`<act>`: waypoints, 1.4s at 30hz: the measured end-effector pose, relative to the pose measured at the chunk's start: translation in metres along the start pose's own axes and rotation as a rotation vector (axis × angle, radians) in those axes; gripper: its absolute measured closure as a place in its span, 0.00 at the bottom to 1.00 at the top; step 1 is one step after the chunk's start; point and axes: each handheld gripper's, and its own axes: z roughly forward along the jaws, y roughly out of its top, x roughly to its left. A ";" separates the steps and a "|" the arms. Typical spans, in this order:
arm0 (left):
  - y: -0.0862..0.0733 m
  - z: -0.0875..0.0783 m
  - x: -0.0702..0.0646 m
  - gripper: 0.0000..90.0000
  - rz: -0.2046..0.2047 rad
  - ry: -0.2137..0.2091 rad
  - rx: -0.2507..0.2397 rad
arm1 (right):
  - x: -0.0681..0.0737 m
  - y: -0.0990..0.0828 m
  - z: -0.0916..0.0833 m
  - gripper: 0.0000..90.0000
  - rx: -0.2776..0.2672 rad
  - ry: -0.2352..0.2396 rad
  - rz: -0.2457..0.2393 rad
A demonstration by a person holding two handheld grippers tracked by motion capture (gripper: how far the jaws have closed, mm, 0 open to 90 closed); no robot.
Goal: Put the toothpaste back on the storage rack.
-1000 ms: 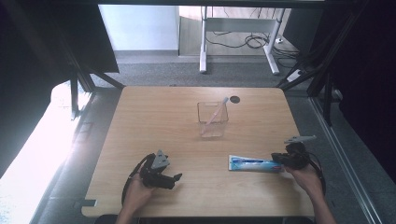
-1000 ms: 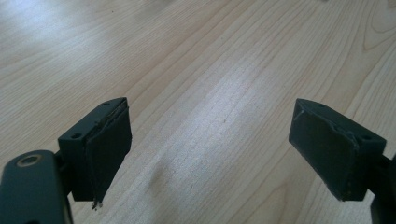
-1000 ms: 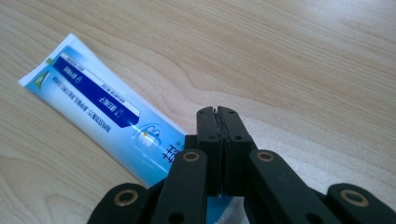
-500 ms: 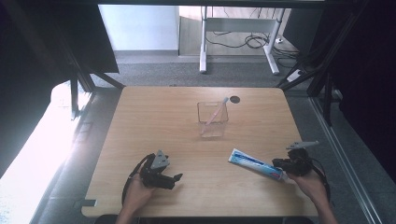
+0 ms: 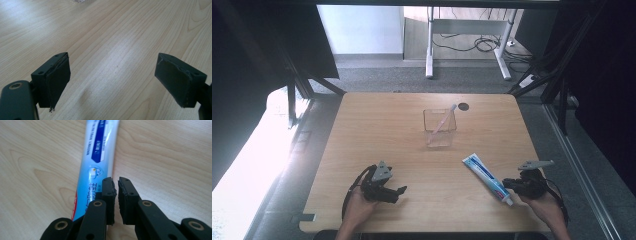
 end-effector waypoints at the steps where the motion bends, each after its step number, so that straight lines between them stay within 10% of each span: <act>1: 0.000 0.000 0.000 0.15 0.000 0.000 0.000 | 0.002 -0.001 -0.001 0.93 -0.002 0.002 0.001; 11: -0.003 -0.003 0.001 0.15 -0.008 0.005 -0.004 | 0.008 -0.006 -0.002 0.90 0.012 -0.004 0.010; 21: -0.003 -0.002 0.001 0.15 -0.006 0.006 -0.001 | 0.010 0.015 -0.007 0.67 0.066 -0.027 0.012; 42: -0.004 -0.001 0.001 0.15 0.005 0.000 0.010 | 0.022 0.047 0.030 0.53 0.228 0.010 0.009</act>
